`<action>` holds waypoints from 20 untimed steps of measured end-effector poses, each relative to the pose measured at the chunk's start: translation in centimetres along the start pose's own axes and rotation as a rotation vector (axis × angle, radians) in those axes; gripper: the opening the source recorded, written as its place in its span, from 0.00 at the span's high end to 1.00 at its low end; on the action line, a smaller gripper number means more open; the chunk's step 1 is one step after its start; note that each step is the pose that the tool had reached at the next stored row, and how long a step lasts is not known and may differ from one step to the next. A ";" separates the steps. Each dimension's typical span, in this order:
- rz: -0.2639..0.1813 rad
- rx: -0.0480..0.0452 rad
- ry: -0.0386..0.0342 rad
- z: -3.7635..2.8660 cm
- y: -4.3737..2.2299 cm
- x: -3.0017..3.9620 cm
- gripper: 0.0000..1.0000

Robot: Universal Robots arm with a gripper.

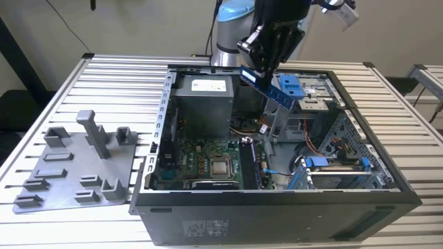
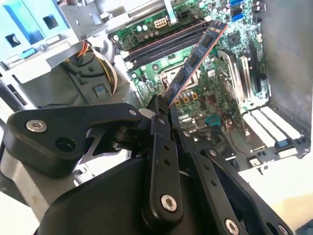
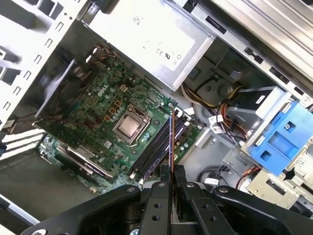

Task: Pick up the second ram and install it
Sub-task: 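Insert the second ram into the second slot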

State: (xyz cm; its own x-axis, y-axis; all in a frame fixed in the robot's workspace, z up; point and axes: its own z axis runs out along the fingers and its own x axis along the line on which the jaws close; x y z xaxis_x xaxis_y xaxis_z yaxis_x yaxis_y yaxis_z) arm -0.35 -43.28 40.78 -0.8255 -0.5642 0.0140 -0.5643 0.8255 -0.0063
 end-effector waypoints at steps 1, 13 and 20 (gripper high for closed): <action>0.012 -0.0002 0.0001 0.02 0.00 0.00 0.86; 0.104 -0.0063 -0.0025 0.21 -0.24 -0.35 0.86; 0.183 -0.0073 -0.0023 0.35 -0.27 -0.40 0.86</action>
State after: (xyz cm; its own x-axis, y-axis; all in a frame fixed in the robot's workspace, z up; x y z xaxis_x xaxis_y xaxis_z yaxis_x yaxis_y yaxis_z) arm 0.13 -43.28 40.43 -0.9145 -0.4044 0.0111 -0.4044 0.9146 -0.0012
